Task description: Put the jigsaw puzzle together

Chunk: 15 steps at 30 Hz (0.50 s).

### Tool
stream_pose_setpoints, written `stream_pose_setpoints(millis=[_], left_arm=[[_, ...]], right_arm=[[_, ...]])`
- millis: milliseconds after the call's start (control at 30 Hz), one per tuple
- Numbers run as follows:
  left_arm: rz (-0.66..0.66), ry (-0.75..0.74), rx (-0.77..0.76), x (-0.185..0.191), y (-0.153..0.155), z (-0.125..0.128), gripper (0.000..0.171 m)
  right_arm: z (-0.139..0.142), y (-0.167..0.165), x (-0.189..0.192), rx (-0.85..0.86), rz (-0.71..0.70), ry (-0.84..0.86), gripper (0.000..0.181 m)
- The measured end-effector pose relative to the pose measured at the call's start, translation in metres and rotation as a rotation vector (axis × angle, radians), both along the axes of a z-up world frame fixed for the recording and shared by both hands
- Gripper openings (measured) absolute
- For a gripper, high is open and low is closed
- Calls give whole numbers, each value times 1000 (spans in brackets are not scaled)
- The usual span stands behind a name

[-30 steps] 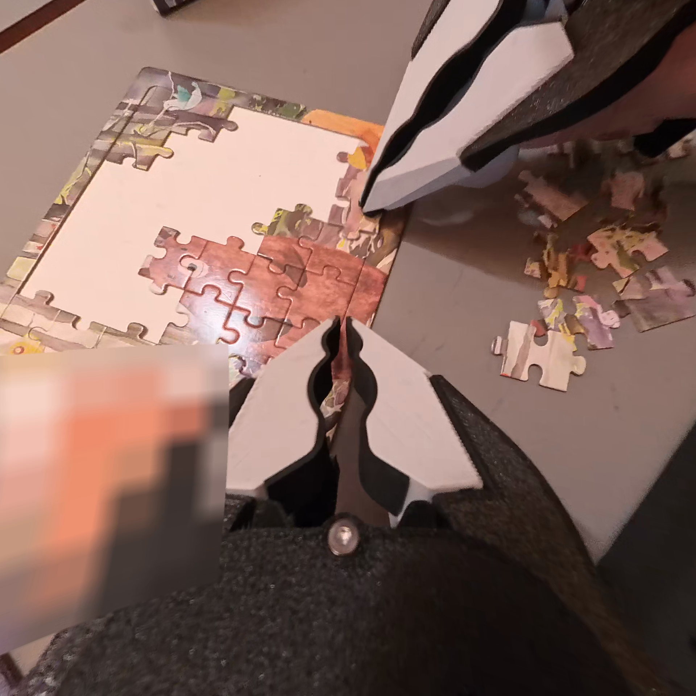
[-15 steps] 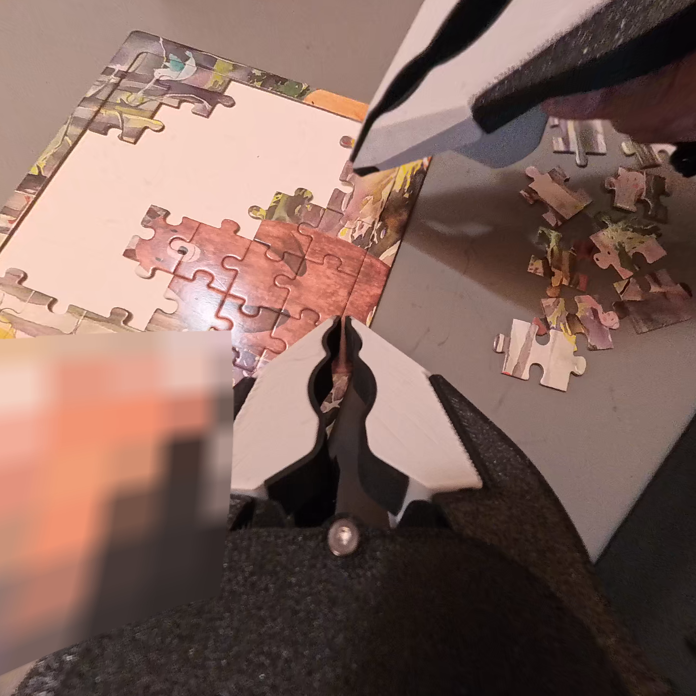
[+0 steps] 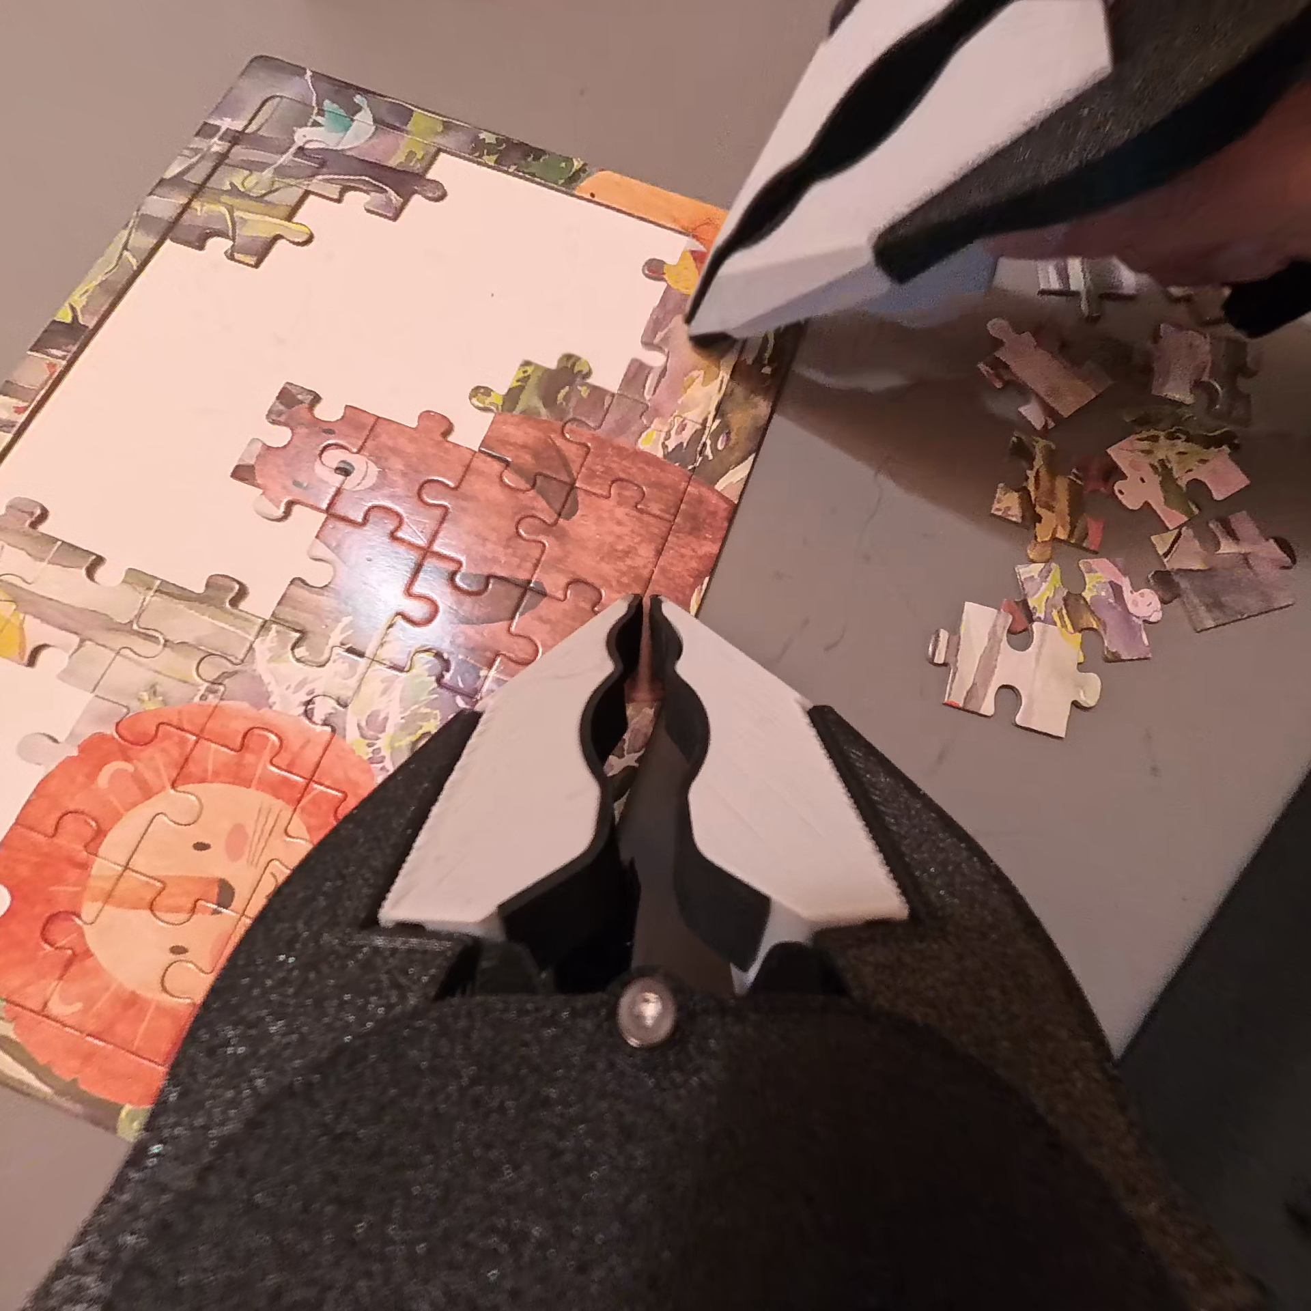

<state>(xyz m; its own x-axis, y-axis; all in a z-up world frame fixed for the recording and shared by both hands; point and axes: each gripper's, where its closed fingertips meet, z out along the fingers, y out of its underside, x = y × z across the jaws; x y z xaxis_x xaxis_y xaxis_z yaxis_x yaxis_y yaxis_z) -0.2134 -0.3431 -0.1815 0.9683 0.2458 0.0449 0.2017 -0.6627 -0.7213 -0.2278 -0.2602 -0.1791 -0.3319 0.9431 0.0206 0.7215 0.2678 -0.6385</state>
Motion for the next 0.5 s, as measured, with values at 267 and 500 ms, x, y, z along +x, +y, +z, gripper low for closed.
stream_pose_setpoints(millis=[267, 500], left_arm=[[0, 2, 1, 0, 0, 0, 1], [-1, 6, 2, 0, 0, 0, 1]], right_arm=[[32, 7, 0, -38, -13, 103, 0], [1, 4, 5, 8, 10, 4, 0]])
